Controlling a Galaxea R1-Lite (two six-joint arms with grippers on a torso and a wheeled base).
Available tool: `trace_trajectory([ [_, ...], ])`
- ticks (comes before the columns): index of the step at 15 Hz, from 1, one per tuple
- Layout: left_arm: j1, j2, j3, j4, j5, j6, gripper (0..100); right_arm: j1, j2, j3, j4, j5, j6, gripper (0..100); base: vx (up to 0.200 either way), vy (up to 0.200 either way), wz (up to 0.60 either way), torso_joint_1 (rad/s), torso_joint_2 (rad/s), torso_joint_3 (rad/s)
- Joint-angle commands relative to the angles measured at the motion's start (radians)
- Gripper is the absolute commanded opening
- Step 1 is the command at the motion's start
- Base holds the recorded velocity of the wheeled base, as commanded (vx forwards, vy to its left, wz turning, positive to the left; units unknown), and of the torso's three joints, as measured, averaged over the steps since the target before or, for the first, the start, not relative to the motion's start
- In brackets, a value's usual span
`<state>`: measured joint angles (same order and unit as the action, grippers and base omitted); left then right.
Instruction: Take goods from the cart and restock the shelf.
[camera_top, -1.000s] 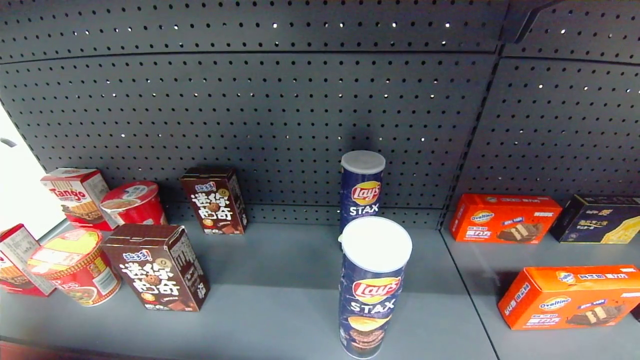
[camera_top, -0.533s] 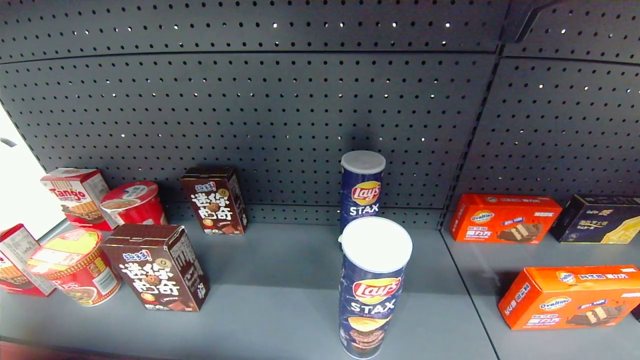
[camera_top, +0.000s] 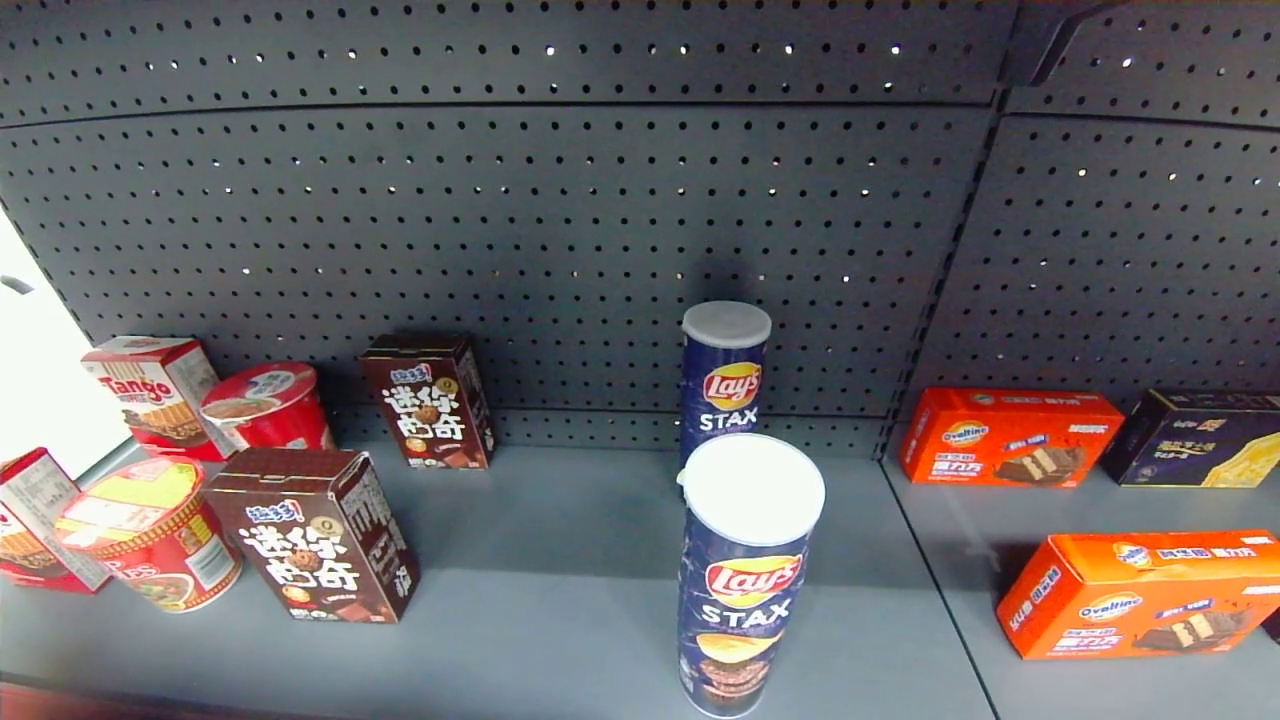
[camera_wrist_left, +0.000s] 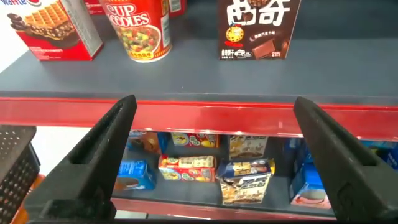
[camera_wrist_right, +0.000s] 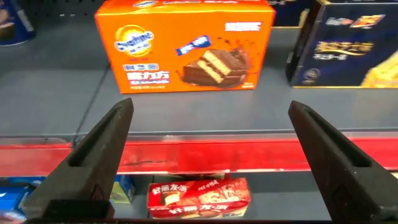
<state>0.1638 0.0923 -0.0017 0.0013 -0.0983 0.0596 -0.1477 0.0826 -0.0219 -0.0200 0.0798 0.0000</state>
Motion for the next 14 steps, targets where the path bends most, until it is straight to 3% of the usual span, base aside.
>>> trace_trajectory([
  [1, 0.0, 0.006, 0.0, -0.001, -0.001, 0.003, 100, 0.0, 0.005, -0.001, 0.0, 0.003, 0.0, 100, -0.2, 0.0, 0.0, 0.002, 0.01, 0.002],
  [2, 0.0, 0.006, 0.0, 0.0, 0.0, 0.003, 100, 0.0, 0.005, -0.001, 0.0, 0.005, 0.0, 100, -0.2, 0.0, 0.0, 0.007, 0.0, 0.002],
  [6, 0.0, 0.006, 0.0, 0.0, 0.003, -0.006, 100, 0.0, 0.005, -0.001, 0.0, 0.012, 0.0, 100, 0.0, 0.0, 0.0, 0.0, 0.0, 0.0],
  [8, 0.0, 0.006, 0.0, 0.0, 0.003, -0.007, 100, 0.0, 0.005, -0.001, 0.0, 0.021, 0.002, 100, 0.0, 0.0, -0.6, 0.019, 0.01, -0.002],
  [14, 0.0, 0.006, 0.0, 0.0, 0.003, -0.009, 100, 0.0, 0.005, -0.001, 0.0, 0.025, 0.0, 100, 0.0, 0.0, 0.0, 0.0, 0.0, 0.0],
])
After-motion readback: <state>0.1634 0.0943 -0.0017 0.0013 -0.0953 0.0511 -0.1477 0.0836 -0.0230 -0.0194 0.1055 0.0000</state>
